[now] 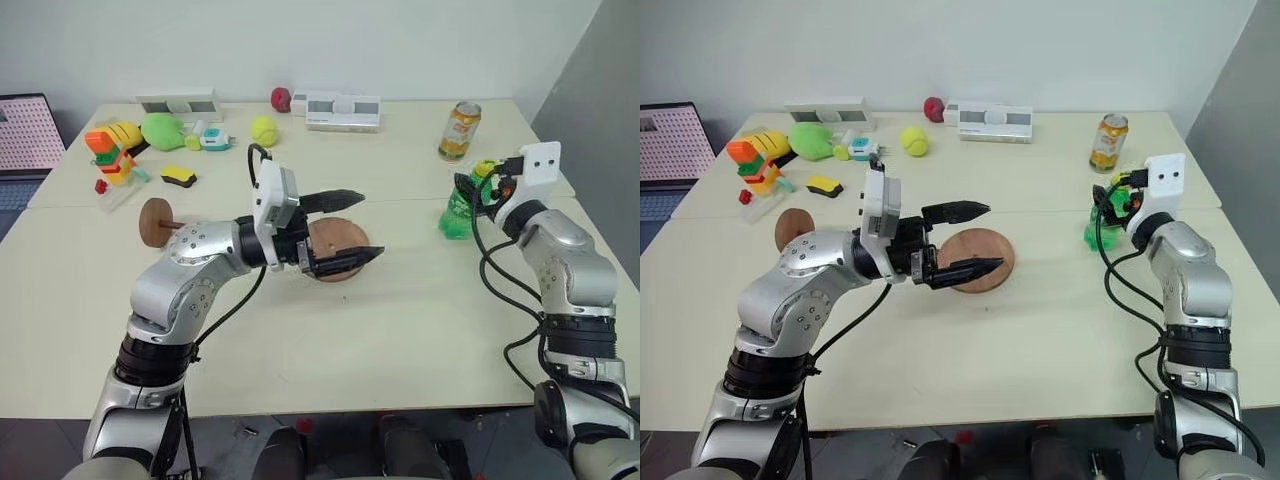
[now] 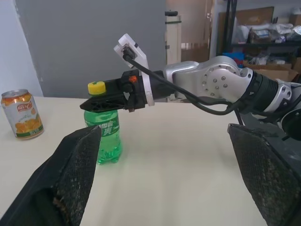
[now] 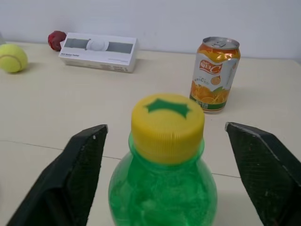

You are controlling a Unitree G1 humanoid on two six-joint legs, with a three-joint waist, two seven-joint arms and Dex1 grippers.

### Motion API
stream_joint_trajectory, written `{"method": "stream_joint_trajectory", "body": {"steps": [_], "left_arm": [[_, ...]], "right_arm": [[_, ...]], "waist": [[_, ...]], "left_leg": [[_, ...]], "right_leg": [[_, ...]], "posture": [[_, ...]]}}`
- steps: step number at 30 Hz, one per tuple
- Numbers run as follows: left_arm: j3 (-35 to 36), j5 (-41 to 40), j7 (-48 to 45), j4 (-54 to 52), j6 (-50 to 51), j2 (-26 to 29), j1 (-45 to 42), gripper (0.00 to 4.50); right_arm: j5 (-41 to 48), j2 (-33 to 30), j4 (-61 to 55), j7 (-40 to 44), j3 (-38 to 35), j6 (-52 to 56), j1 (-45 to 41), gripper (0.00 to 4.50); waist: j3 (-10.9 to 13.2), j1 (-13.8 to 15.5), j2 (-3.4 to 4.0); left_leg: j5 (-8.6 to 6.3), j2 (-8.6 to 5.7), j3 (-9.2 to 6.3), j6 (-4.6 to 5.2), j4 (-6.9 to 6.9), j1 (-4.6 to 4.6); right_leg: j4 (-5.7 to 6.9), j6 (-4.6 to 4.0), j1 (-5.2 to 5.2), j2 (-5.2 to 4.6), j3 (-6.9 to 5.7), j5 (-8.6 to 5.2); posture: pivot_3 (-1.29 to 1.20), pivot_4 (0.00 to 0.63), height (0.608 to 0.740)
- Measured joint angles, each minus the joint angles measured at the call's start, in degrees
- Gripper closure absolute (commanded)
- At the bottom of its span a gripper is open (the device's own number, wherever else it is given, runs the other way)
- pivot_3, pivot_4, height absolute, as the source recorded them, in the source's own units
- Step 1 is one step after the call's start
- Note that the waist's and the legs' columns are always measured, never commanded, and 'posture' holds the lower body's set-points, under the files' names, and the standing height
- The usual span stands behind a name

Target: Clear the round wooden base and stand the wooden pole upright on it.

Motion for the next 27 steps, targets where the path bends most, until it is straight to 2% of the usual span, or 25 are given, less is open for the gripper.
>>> {"method": "stream_joint_trajectory", "body": {"steps": [6, 11, 13, 16, 18, 23, 27], "left_arm": [[1.8, -3.2, 1.6, -3.2, 6.9, 3.5, 1.6, 0.0], [8.4, -6.3, 11.6, -4.3, 14.1, 3.0, 4.0, 0.0], [14.8, -7.1, 21.8, -4.4, 14.8, -3.6, 8.4, 0.0], [23.4, -7.6, 37.7, -3.5, 14.6, -15.1, 16.8, 0.0], [27.5, -10.3, 44.5, -3.4, 14.6, -20.1, 19.5, 0.0], [34.3, -16.2, 52.8, -3.0, 11.7, -26.1, 20.7, 0.0], [37.6, -18.9, 55.3, 4.5, 7.8, -28.5, 17.3, 0.0]], "right_arm": [[6.2, -0.1, -10.1, 0.4, -3.6, 4.5, -0.2, 0.04], [14.3, -1.1, -18.5, 1.1, -6.3, 10.3, -3.1, 0.04], [16.6, -3.7, -20.8, 4.8, -3.6, 12.8, -3.0, 0.04], [17.7, -7.9, -24.6, 12.7, 4.6, 13.3, -0.1, 0.04], [17.9, -9.4, -25.6, 17.2, 9.3, 13.2, 3.1, 0.04], [17.8, -10.5, -26.2, 23.1, 14.9, 11.5, 5.4, 0.04], [16.8, -10.1, -26.7, 24.3, 16.7, 10.0, 4.7, 0.04]], "waist": [[0.0, -0.1, 0.01], [0.0, 0.0, 0.01], [-0.1, 0.0, 0.17], [-0.1, 0.0, 0.02], [-0.1, 0.5, -0.05], [-0.1, 2.3, -0.07], [-0.2, 3.2, -0.14]], "left_leg": [[0.0, 0.03, -0.05, 0.0, -0.01, 0.0], [-0.09, 0.02, -0.11, 0.17, 0.05, 0.01], [-0.11, 0.02, -0.05, 0.19, 0.03, 0.1], [-0.14, 0.11, -0.11, 0.24, 0.08, 0.05], [-0.18, 0.11, -0.35, 0.3, 0.55, -0.25], [-0.2, -0.07, -0.26, 0.34, 0.81, -0.16], [-0.2, -0.13, -0.31, 0.33, 0.8, -0.06]], "right_leg": [[0.02, 0.0, -0.01, 0.02, -0.03, 0.0], [0.02, 0.0, 0.04, 0.01, -0.08, 0.0], [-0.01, 0.0, 0.07, -0.07, 0.07, 0.0], [-0.03, 0.0, 0.08, -0.02, -0.08, 0.0], [0.05, -0.01, 0.05, -0.02, -0.24, 0.01], [-0.02, 0.24, 0.28, -0.12, -0.2, 0.16], [-0.1, 0.24, 0.43, -0.11, -0.27, 0.16]], "posture": [[0.0, 0.15, 0.74], [0.0, 0.15, 0.74], [0.0, 0.15, 0.74], [0.0, 0.15, 0.74], [0.0, 0.15, 0.74], [0.0, 0.15, 0.74], [0.0, 0.15, 0.74]]}}
